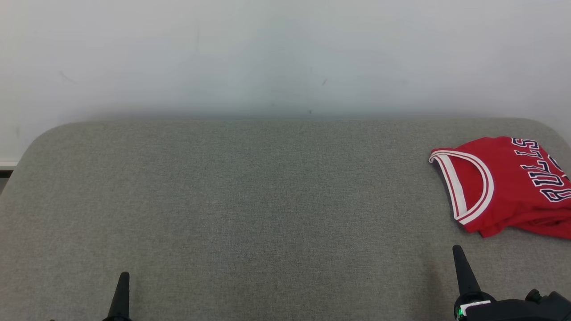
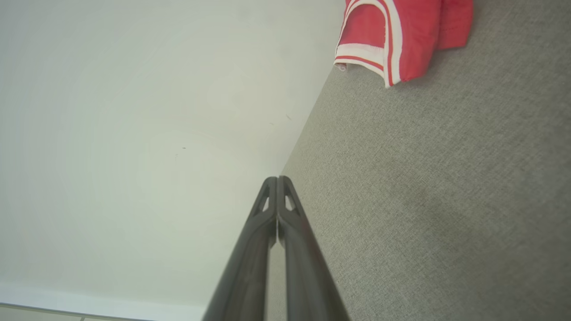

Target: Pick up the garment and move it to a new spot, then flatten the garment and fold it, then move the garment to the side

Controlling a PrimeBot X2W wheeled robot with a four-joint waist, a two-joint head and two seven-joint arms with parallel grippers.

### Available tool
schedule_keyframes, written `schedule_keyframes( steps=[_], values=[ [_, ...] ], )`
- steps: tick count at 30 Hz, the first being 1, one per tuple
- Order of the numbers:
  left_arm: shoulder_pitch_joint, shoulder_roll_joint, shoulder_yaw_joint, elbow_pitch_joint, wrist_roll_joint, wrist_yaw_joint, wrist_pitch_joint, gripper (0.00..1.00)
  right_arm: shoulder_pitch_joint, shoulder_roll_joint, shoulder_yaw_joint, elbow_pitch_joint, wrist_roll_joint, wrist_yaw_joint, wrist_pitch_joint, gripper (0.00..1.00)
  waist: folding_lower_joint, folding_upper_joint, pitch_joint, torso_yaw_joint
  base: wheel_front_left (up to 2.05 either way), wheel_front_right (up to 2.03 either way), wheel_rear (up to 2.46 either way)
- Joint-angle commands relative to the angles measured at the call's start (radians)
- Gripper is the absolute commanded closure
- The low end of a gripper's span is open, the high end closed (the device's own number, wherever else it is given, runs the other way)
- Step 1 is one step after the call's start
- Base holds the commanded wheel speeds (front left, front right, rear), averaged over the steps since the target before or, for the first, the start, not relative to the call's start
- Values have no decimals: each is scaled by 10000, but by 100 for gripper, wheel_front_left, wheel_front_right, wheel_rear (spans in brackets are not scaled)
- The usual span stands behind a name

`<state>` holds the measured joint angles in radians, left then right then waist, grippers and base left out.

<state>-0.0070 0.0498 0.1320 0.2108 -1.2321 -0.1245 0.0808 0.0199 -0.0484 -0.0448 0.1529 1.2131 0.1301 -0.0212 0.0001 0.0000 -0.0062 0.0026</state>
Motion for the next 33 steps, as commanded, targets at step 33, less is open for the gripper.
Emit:
schedule_keyframes(
  steps=[33],
  values=[
    [-507,12,220,-110,-2755,-72,900,100,110,-25,-74,-402,2959,10,299,100,0,0,51,-18,0,0,0]
  ],
)
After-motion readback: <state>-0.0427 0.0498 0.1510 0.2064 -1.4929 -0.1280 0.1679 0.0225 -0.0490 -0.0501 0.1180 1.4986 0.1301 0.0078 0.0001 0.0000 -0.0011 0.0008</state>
